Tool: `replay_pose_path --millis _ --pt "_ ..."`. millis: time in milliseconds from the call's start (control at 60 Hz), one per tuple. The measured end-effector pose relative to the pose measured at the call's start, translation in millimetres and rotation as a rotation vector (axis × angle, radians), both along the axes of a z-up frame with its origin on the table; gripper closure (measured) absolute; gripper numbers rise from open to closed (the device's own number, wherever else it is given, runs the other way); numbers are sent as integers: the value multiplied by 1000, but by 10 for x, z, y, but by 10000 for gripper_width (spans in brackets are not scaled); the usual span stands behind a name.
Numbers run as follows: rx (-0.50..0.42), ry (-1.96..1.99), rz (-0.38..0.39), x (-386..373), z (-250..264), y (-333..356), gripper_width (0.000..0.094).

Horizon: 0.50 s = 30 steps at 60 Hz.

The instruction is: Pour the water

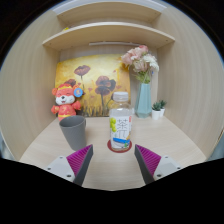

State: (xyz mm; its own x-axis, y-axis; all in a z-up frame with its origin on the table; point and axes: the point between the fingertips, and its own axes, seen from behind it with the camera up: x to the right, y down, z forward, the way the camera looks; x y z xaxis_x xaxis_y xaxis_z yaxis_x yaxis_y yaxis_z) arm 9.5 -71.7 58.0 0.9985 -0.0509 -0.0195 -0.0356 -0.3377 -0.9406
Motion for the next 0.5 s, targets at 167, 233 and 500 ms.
replay_pose_path --millis 167,233,500 --pt "-8 22 51 -315 124 -435 79" --pt "0 15 57 -387 243 -561 73" --pt "97 20 87 -565 890 -831 74"
